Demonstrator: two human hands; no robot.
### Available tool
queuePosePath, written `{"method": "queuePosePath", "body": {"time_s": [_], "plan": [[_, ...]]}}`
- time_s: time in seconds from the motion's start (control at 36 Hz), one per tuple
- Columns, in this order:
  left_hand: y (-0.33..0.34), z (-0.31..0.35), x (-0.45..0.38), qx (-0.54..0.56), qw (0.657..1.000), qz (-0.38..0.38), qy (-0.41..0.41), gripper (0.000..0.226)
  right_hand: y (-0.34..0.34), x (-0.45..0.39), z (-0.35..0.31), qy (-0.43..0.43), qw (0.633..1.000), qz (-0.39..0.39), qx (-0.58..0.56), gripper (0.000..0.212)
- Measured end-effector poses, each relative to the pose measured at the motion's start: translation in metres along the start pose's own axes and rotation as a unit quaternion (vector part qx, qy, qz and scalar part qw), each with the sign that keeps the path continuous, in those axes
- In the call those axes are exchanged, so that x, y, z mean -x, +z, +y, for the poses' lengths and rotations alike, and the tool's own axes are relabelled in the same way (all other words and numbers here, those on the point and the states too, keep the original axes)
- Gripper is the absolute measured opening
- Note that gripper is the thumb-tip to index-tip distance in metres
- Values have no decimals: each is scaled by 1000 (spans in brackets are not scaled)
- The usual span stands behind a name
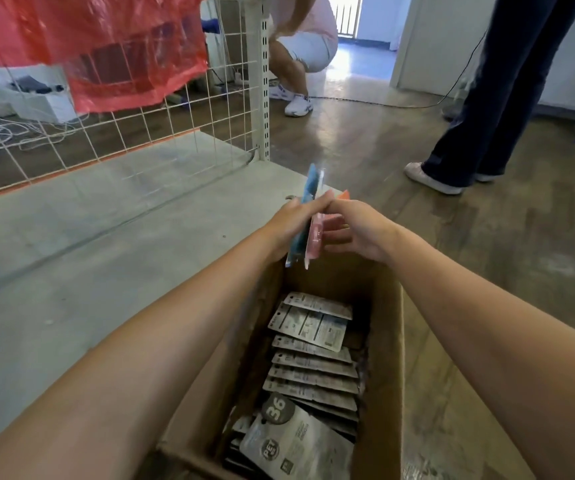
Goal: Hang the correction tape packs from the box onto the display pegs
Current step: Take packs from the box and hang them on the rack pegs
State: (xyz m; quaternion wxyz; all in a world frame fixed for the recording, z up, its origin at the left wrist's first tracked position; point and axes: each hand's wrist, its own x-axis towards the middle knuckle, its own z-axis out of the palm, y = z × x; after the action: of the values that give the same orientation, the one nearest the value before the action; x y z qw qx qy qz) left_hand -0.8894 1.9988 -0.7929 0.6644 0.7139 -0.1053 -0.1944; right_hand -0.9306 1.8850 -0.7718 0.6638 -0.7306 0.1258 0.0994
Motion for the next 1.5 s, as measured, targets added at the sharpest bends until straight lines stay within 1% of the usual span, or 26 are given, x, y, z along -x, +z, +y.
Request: {"method": "queuePosePath", "body": {"time_s": [0.06, 0.14, 0.19, 0.25, 0.31, 0.33, 0.36, 0.39, 0.44, 0.5, 0.53, 0.56, 0.61, 0.67, 0.78, 0.83, 0.94, 1.03, 1.17, 1.19, 1.22, 1.28, 1.31, 1.42, 1.47, 1.5], "plan": [[-10, -6, 0, 24, 1000, -2, 6, 31, -2, -1, 2, -13, 1000, -17, -8, 24], [-24, -13, -3, 46, 996, 72, 13, 36, -8, -4, 2, -33, 999, -35, -16, 40], [-32, -14, -4, 74, 991, 107, 19, 36, -12, -6, 2, -48, 998, -26, -33, 43], [-41, -13, -5, 95, 987, 128, 22, 30, -14, -8, 2, -52, 997, 11, -50, 37], [-48, -14, -7, 101, 984, 144, 27, 28, -15, -12, 4, -39, 997, 65, -30, 21], [-49, -14, -8, 103, 983, 147, 30, 31, -15, -13, 6, -26, 996, 87, -11, 15], [-50, -13, -8, 105, 983, 149, 31, 36, -15, -14, 7, -14, 996, 93, 5, 18], [-50, -12, -8, 109, 982, 148, 33, 42, -16, -14, 9, -3, 996, 86, 15, 27], [-48, -12, -8, 113, 983, 143, 38, 49, -16, -14, 9, 7, 998, 52, 19, 39], [-45, -11, -8, 107, 984, 136, 42, 49, -14, -13, 9, 2, 1000, 26, 13, 35], [-43, -11, -9, 102, 985, 132, 45, 46, -13, -12, 8, -4, 1000, 25, 7, 32], [-41, -11, -9, 101, 986, 127, 46, 42, -13, -12, 8, -10, 999, 34, 0, 32], [-40, -11, -11, 107, 985, 126, 43, 32, -14, -12, 7, -17, 998, 55, -23, 40], [-44, -11, -13, 108, 983, 146, 29, 22, -16, -11, 5, -31, 995, 75, -51, 40], [-59, -13, -14, 114, 976, 184, 14, 24, -22, -10, 4, -57, 986, 141, -75, 31], [-66, -13, -12, 106, 975, 193, 18, 24, -24, -11, 4, -65, 983, 151, -76, 30], [-71, -12, -10, 98, 974, 205, 23, 24, -18, -12, 0, -71, 987, 114, -87, 32], [-70, -10, -8, 96, 972, 214, 29, 22, -9, -12, -2, -73, 989, 97, -88, 41], [-68, -2, -4, 101, 971, 217, 29, 11, 4, -11, -7, -71, 991, 73, -88, 39], [-68, 0, -2, 106, 971, 214, 22, 13, 6, -11, -8, -69, 991, 68, -89, 38], [-68, 3, 0, 110, 971, 212, 16, 15, 8, -11, -9, -70, 991, 64, -90, 31], [-70, 9, 3, 107, 970, 217, 11, 19, 14, -10, -13, -72, 991, 52, -98, 9], [-71, 13, 6, 103, 970, 222, 12, 19, 17, -9, -17, -75, 990, 48, -107, 8], [-76, 39, 20, 73, 965, 251, 32, 19, 36, -4, -43, -97, 988, 37, -117, 10], [-83, 58, 29, 56, 962, 262, 50, 20, 46, -2, -61, -117, 988, 30, -94, 22], [-87, 70, 32, 55, 960, 265, 63, 20, 50, -1, -72, -134, 987, 30, -84, 23]]}}
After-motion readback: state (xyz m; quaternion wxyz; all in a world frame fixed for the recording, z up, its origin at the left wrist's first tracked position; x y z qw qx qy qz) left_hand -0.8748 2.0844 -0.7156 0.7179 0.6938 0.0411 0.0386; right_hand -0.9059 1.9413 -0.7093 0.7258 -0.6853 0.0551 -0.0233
